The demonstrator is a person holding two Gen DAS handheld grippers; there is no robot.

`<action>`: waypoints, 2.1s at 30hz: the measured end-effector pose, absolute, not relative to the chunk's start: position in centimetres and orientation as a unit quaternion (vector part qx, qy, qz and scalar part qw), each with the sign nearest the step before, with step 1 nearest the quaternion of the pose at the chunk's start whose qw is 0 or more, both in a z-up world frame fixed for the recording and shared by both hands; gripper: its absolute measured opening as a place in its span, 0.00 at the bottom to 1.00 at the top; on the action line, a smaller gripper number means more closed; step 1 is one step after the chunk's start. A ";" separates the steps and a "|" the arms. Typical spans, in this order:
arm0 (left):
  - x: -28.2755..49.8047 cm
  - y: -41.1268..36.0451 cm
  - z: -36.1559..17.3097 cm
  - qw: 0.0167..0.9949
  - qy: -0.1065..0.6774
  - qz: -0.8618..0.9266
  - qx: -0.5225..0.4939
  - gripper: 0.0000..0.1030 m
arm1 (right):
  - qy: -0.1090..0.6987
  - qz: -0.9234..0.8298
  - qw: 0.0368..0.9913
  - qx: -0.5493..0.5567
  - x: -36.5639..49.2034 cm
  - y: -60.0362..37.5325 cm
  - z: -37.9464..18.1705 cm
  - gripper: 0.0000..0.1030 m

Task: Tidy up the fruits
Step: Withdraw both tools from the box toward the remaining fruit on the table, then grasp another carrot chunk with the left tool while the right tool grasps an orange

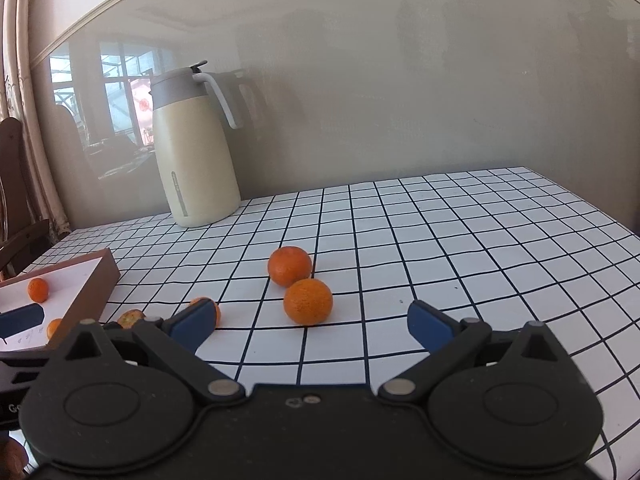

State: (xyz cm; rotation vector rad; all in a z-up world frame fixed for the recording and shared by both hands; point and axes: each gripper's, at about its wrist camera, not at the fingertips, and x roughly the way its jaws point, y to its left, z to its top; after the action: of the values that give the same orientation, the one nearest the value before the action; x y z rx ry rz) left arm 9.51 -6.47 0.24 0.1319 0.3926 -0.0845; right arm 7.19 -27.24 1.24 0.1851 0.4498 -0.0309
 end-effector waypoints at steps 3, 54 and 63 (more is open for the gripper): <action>10.1 -6.7 -0.2 0.976 0.203 -0.036 0.068 1.00 | 0.224 -0.014 0.970 0.091 7.3 -27.3 1.1 0.94; 16.0 -7.4 -2.3 0.963 0.261 0.019 0.066 0.39 | 0.307 -0.010 0.949 0.069 15.4 -25.7 -1.3 0.29; 16.3 -8.6 -2.8 0.954 0.272 0.028 0.119 0.42 | 0.307 0.001 0.949 0.078 15.1 -25.8 -1.4 0.29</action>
State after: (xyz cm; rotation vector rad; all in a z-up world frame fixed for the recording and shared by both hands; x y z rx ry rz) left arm 16.27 -8.60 -2.84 0.2410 0.5528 0.0575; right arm 15.14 -25.76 -1.36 0.1579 0.6238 0.0017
